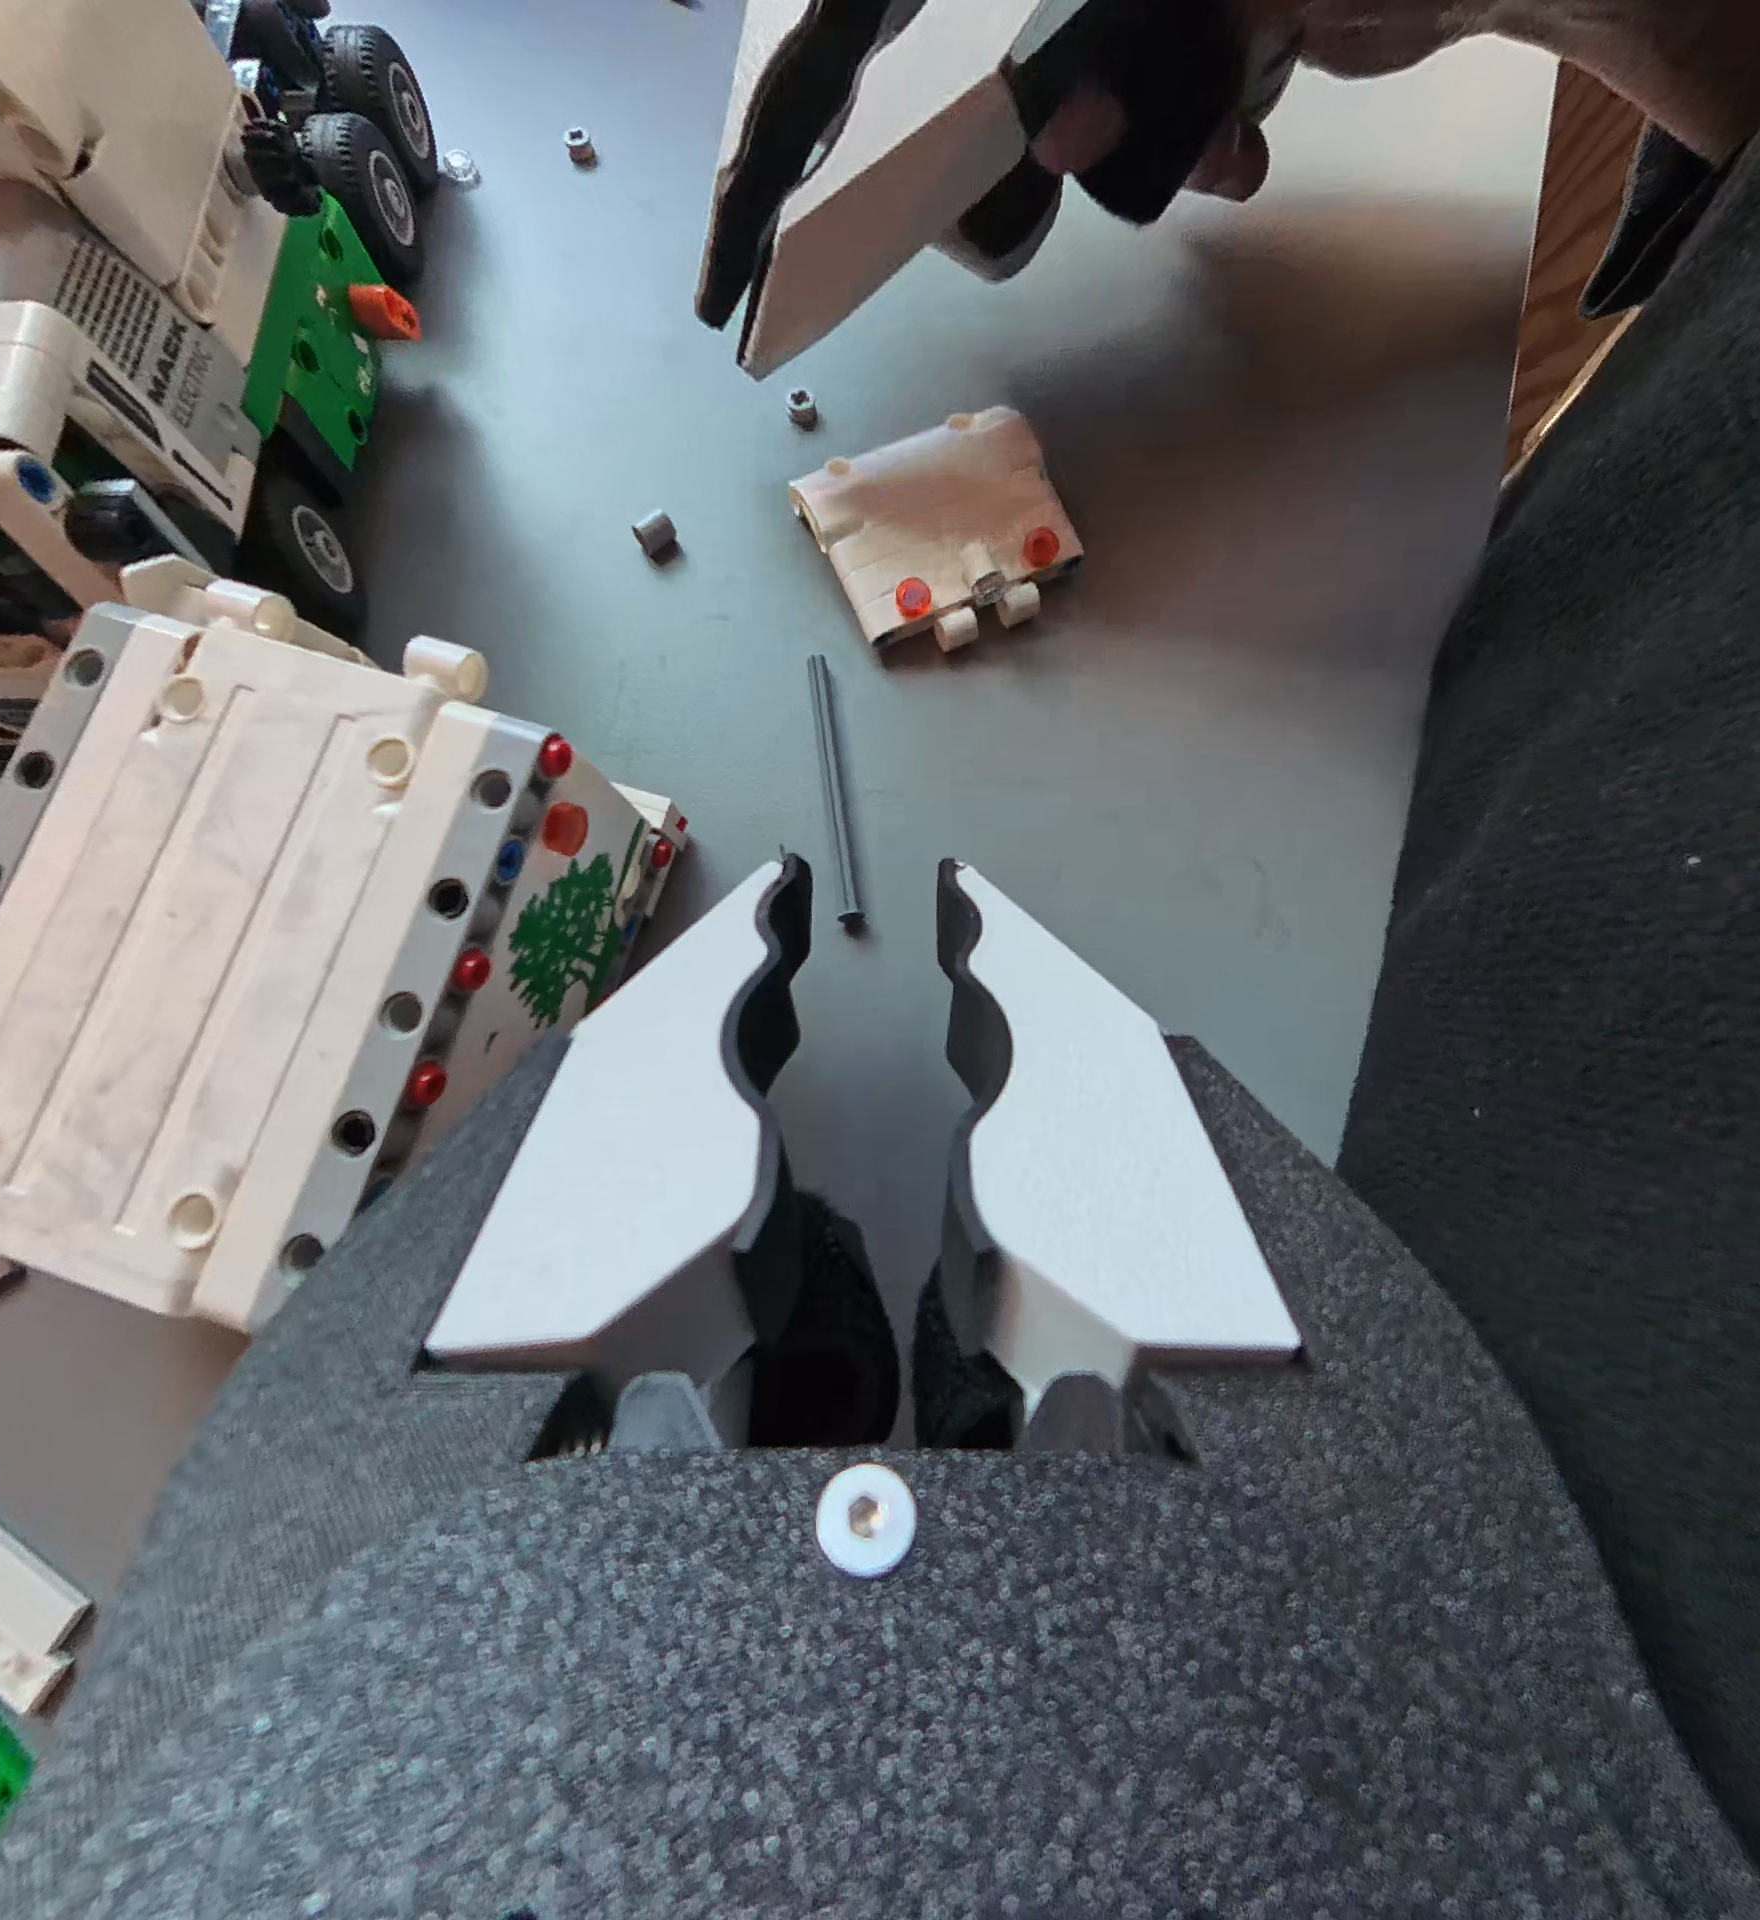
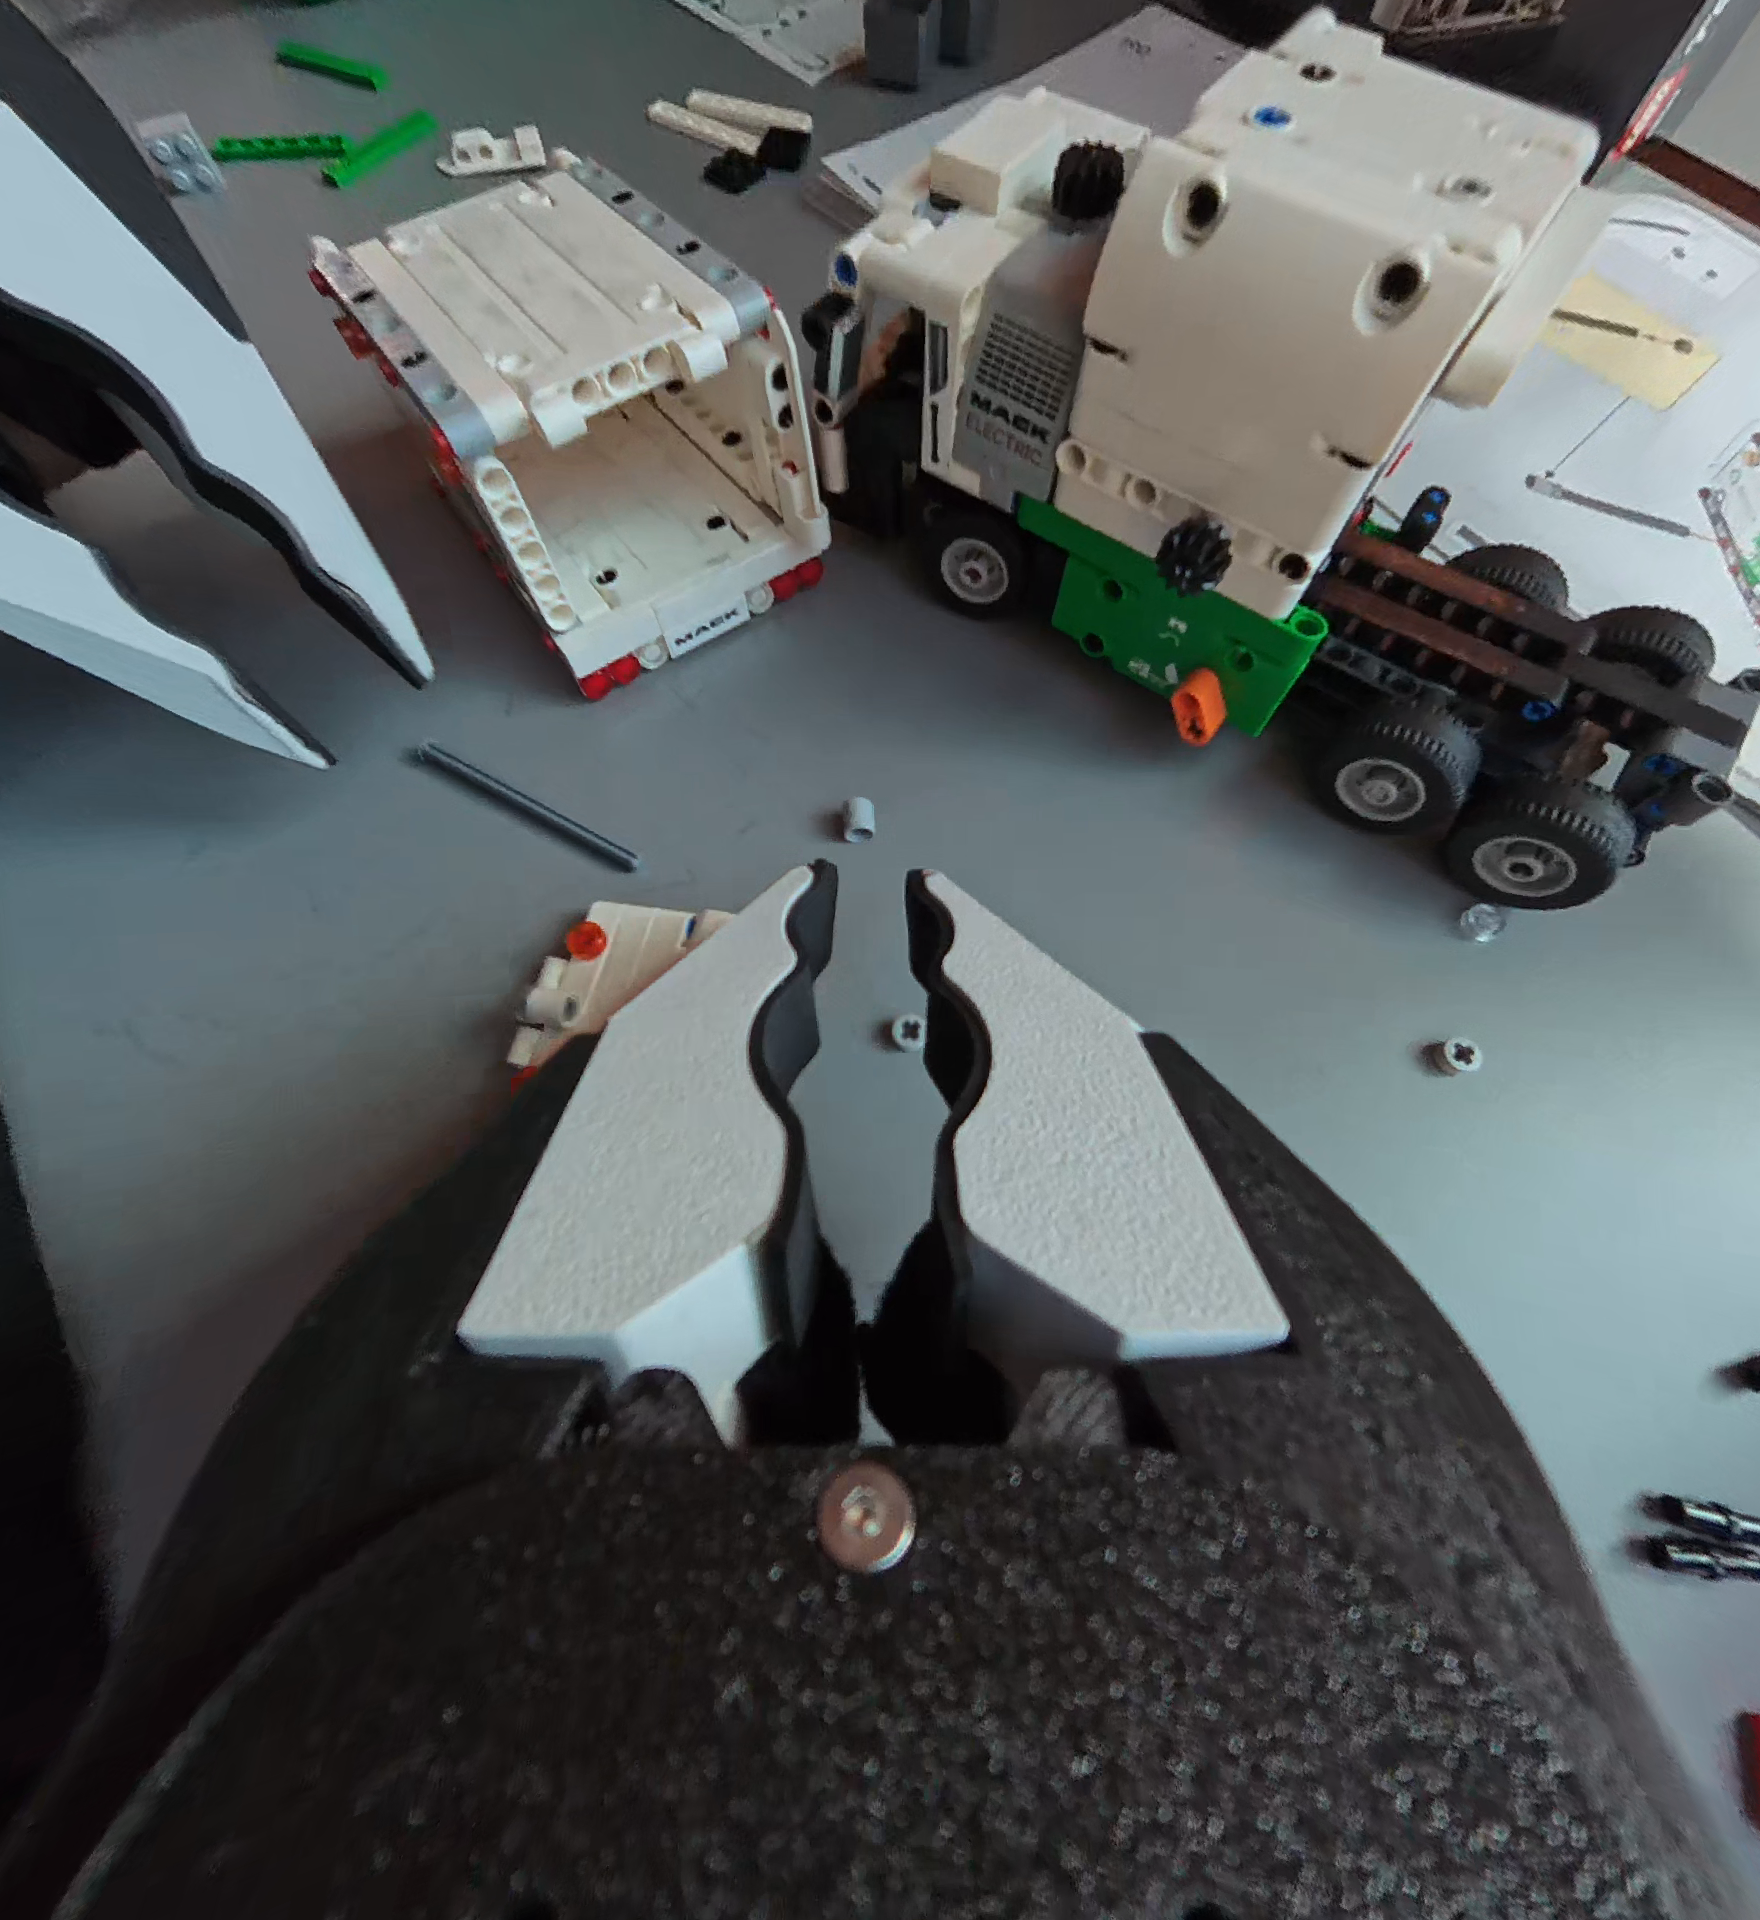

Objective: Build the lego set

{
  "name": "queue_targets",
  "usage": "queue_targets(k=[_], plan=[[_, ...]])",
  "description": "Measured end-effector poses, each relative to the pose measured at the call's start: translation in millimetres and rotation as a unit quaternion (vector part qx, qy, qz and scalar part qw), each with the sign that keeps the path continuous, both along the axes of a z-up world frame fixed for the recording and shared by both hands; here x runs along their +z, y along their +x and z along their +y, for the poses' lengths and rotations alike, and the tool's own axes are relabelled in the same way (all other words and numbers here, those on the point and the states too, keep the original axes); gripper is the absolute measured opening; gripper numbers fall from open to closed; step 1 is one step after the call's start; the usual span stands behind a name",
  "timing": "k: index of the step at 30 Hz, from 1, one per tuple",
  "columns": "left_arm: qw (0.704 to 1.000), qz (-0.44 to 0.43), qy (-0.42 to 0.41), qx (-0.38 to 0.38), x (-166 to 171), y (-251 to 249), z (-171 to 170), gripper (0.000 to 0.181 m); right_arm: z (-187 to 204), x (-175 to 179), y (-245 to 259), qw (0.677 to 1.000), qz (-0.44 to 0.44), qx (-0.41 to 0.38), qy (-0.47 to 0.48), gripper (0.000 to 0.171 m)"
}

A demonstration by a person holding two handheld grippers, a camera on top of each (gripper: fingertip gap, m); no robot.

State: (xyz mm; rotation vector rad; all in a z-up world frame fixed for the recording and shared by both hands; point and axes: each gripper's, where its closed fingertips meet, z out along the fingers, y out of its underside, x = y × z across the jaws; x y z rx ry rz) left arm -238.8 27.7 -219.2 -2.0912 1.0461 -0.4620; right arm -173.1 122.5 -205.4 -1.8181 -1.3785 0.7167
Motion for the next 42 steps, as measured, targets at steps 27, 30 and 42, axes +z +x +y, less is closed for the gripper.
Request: queue_targets(k=[27,30,42], plan=[[0.999,0.025,-0.025,0.010,-18.8,-1.3,4.4,0.004,-12.2,-9.9,-1.8,1.000,0.004,0.014,-0.011,0.009],[0.999,0.025,-0.027,0.007,-18.9,-1.8,3.3,0.004,-12.8,-8.1,-1.6,1.000,0.007,0.014,-0.010,0.009],[1.000,0.001,0.008,0.006,-0.4,0.7,3.5,0.004,-19.0,-2.9,-7.8,0.999,0.017,0.027,-0.009,0.009]])
